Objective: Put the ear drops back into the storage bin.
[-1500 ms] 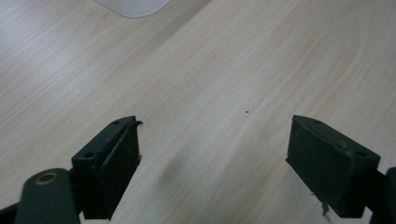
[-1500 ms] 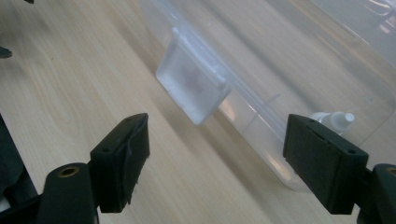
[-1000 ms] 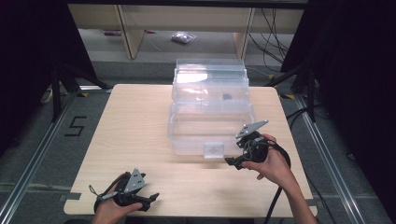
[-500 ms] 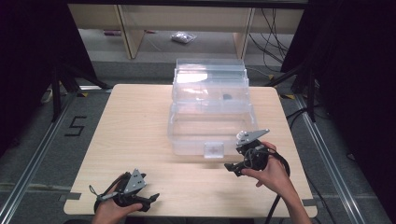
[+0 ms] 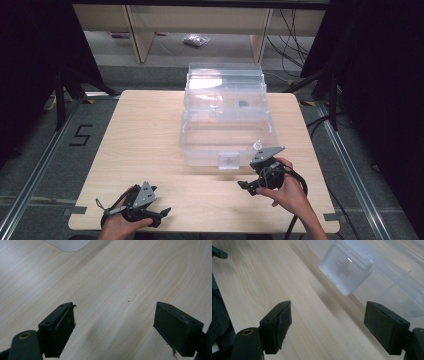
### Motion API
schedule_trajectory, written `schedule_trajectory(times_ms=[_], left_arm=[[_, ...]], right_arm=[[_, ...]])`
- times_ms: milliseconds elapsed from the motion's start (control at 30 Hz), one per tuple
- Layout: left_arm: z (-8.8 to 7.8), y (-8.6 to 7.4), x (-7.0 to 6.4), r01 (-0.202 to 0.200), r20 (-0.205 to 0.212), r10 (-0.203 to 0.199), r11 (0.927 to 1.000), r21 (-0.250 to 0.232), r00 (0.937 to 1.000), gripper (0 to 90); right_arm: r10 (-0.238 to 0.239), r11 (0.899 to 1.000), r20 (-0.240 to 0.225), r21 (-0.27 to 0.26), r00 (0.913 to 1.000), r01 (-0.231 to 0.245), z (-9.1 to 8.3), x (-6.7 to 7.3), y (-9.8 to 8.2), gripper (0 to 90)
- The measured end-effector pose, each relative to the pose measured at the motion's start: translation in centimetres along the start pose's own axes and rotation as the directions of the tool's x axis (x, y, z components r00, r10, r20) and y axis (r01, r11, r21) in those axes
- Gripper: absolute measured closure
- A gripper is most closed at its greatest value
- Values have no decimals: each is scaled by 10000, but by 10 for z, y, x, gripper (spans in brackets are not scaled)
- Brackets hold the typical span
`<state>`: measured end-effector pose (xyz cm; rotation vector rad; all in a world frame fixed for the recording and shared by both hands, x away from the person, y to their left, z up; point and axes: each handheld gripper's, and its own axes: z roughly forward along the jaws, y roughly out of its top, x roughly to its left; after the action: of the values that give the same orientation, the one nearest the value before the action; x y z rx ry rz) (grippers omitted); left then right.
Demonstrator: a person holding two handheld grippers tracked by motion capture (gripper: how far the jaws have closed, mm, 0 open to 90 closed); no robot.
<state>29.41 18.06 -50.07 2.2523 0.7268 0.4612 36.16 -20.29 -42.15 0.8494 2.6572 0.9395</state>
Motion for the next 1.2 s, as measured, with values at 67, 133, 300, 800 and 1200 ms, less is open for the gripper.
schedule_trajectory(times_ms=[67,133,300,800,1200], left_arm=[[0,0,0,-27,-39,27,10000,30,10000,165],[0,0,0,-9,-49,9,10000,12,10000,165],[0,0,0,4,-42,-4,10000,9,10000,165],[0,0,0,175,-31,-175,9998,-8,9998,165],[0,0,0,126,-19,-126,9999,31,9999,165]], right_arm=[[10,9999,47,-156,10000,-9,5,4,-3,233],[10,9998,61,-207,10000,-9,6,4,-3,232],[73,10000,232,65,9997,-74,18,9,-11,213],[21,9999,5,169,10000,-21,30,21,-37,199],[259,9990,98,-365,9996,-255,23,30,-56,167]])
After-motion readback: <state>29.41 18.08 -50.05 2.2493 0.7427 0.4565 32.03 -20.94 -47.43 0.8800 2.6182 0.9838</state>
